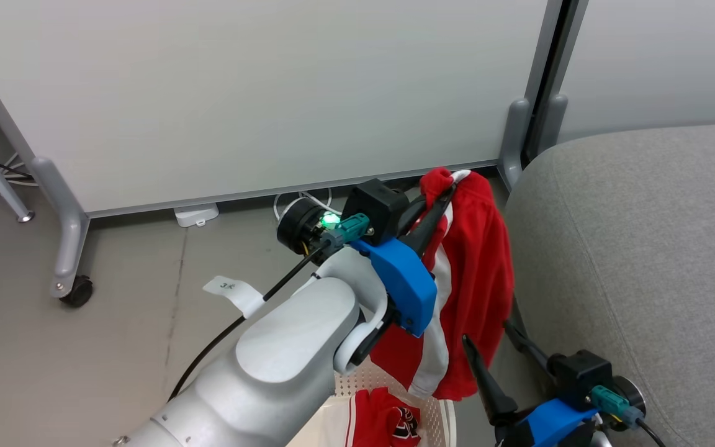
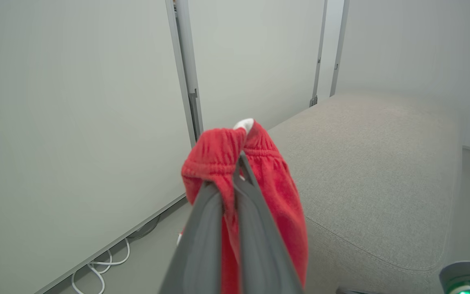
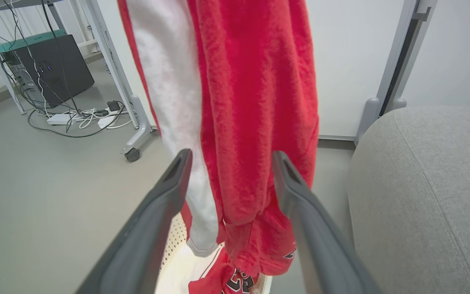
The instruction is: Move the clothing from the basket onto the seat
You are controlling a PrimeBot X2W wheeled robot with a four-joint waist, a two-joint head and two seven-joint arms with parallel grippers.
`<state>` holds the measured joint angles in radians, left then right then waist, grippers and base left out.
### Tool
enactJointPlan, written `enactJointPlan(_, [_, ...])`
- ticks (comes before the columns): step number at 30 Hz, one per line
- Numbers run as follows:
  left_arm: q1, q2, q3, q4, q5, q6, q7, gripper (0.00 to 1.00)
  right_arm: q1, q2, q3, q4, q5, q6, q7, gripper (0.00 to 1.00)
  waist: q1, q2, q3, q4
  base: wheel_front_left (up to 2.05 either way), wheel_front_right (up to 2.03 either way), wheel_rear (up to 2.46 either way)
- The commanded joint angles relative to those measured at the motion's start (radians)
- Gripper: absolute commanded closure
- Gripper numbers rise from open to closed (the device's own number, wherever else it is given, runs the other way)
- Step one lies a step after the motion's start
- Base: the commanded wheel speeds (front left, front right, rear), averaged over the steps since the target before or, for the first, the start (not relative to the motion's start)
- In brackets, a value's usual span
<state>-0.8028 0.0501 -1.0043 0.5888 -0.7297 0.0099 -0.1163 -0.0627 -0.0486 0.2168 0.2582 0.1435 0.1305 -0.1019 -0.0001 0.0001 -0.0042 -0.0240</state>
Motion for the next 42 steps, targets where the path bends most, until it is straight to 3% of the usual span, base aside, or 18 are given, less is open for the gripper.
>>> enactJointPlan(1, [-0.017, 0.001, -0.009, -0.003, -0.012, 0.011, -0.008, 1.00, 0.011, -0.003, 0.003, -0.005, 0.005, 0.000, 0.002, 0.00, 0.0001, -0.0001, 0.000, -0.003, 0.00, 0.00, 0.00])
enactJointPlan(19, [-0.086, 0.000, -0.155, 0.017, -0.151, 0.056, -0.055, 1.00, -0.076, -0.003, 0.000, 0.037, -0.017, 0.000, 0.025, 0.00, 0.0001, -0.0001, 0.004, -0.008, 0.00, 0.00, 0.00])
enactJointPlan(32, [-0.113, 0.001, -0.220, 0.025, -0.218, 0.066, -0.077, 1.00, -0.234, -0.003, -0.017, 0.217, -0.042, 0.000, 0.053, 0.00, 0.0001, -0.0001, 0.003, -0.002, 0.00, 0.00, 0.00])
enactJointPlan(41, [-0.129, 0.000, -0.247, 0.024, -0.248, 0.068, -0.084, 1.00, -0.330, -0.003, 0.033, 0.361, -0.003, 0.000, 0.043, 0.00, 0.0001, -0.0001, 0.002, 0.002, 0.00, 0.00, 0.00])
enactJointPlan(42, [-0.130, 0.001, -0.249, 0.025, -0.250, 0.067, -0.085, 1.00, -0.339, -0.003, 0.037, 0.375, 0.000, 0.000, 0.040, 0.11, 0.0001, -0.0001, 0.002, 0.002, 0.00, 0.00, 0.00])
